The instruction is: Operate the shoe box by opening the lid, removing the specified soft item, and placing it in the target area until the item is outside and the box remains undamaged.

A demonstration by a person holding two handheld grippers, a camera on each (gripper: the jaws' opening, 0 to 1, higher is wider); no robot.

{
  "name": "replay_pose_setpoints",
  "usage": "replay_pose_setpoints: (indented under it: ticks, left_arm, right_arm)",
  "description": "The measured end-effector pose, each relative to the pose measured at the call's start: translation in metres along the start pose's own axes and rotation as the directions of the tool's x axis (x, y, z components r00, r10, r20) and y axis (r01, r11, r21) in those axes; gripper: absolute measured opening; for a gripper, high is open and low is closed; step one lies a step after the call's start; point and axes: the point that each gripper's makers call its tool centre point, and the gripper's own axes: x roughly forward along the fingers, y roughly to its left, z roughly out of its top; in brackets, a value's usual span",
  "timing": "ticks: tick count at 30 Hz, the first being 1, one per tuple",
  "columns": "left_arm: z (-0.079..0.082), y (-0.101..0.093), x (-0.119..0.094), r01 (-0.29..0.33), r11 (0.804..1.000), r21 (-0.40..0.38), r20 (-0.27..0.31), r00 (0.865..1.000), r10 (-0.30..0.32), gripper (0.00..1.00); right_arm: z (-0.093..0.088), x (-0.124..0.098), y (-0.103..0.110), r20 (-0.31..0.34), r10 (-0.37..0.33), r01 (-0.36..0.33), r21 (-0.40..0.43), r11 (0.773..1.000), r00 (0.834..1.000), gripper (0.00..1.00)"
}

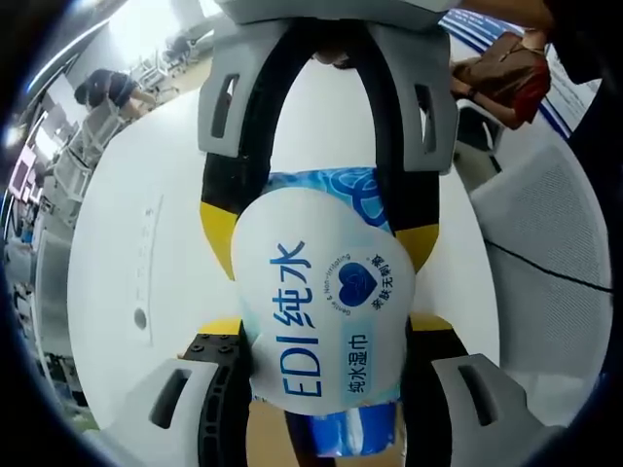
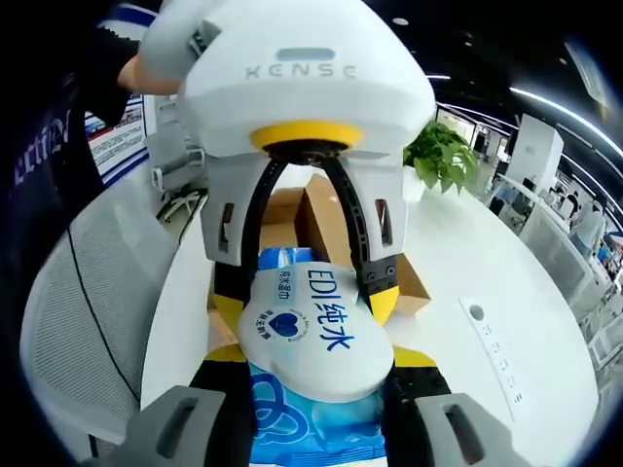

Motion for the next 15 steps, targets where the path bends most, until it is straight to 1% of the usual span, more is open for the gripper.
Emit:
replay_pose_setpoints:
  ticks: [7, 15]
  left_arm:
    - [0.002, 0.002, 0.012, -0.001, 1.000, -0.005, -0.003, 1.000, 0.001, 0.62]
    - [-0.005, 0.002, 0.025, 0.009, 1.000, -0.017, -0.014, 1.000, -0.010, 0.62]
  right_arm:
    - [-0.012, 0.002, -0.002, -0.007, 0.008, -0.008, -0.002, 1.000, 1.000, 0.47]
    - [-0.021, 0.012, -0.003, -0.008, 0.022, -0.022, 0.001, 1.000, 1.000, 0.47]
